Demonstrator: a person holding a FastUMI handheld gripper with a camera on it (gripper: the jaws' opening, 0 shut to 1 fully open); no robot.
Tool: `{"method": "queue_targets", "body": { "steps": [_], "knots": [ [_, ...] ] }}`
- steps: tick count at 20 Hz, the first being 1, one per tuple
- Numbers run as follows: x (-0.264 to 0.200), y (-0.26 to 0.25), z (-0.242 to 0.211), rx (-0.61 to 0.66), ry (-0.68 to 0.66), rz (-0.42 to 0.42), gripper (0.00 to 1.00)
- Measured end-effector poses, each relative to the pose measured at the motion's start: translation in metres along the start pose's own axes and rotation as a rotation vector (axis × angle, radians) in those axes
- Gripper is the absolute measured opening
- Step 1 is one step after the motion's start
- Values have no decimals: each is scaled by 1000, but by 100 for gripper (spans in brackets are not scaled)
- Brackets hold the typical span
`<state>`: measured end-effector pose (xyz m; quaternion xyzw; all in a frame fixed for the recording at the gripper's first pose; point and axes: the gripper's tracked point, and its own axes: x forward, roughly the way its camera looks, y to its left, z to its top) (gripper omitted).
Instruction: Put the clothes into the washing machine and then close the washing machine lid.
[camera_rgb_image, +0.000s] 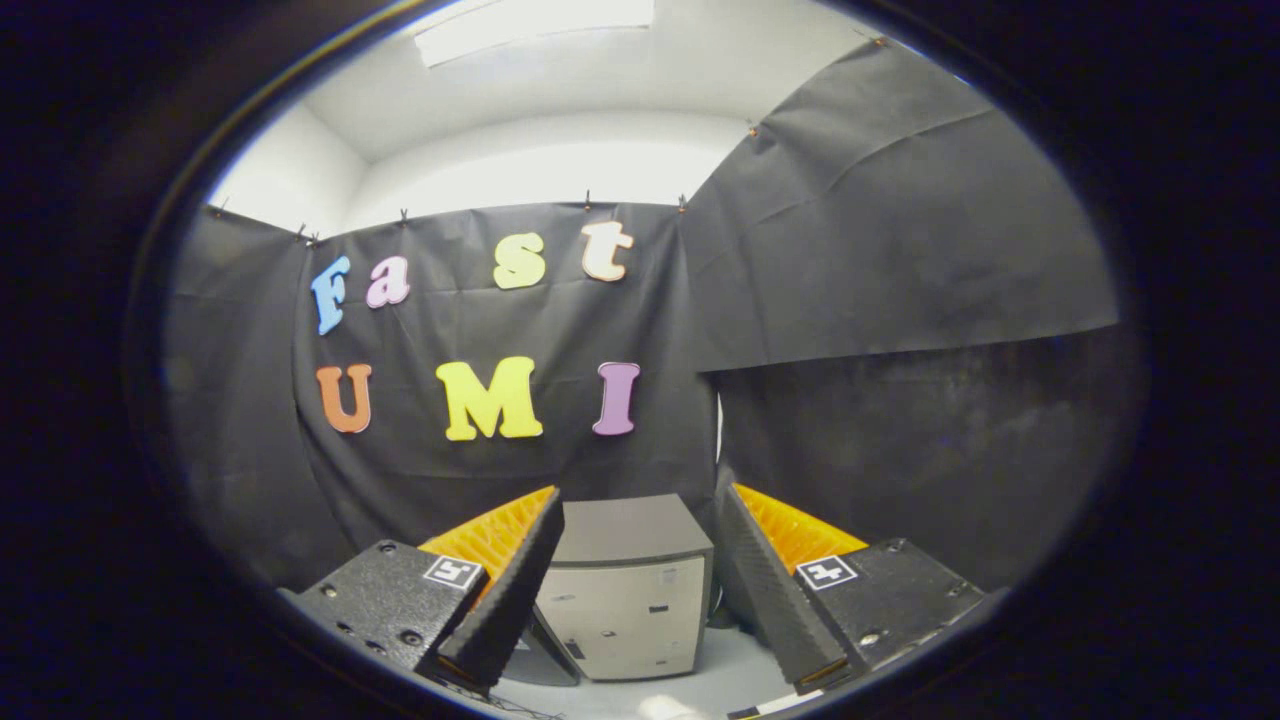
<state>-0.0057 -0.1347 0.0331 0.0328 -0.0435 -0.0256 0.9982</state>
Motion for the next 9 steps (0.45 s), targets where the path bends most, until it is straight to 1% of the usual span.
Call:
{"method": "queue_targets", "body": {
  "steps": [2,5,9],
  "knots": [
    [-10,2,7,-1,-12,7,99],
    [-21,14,10,5,-8,48,99],
    [-28,23,5,-12,16,86,99]
  ]
}}
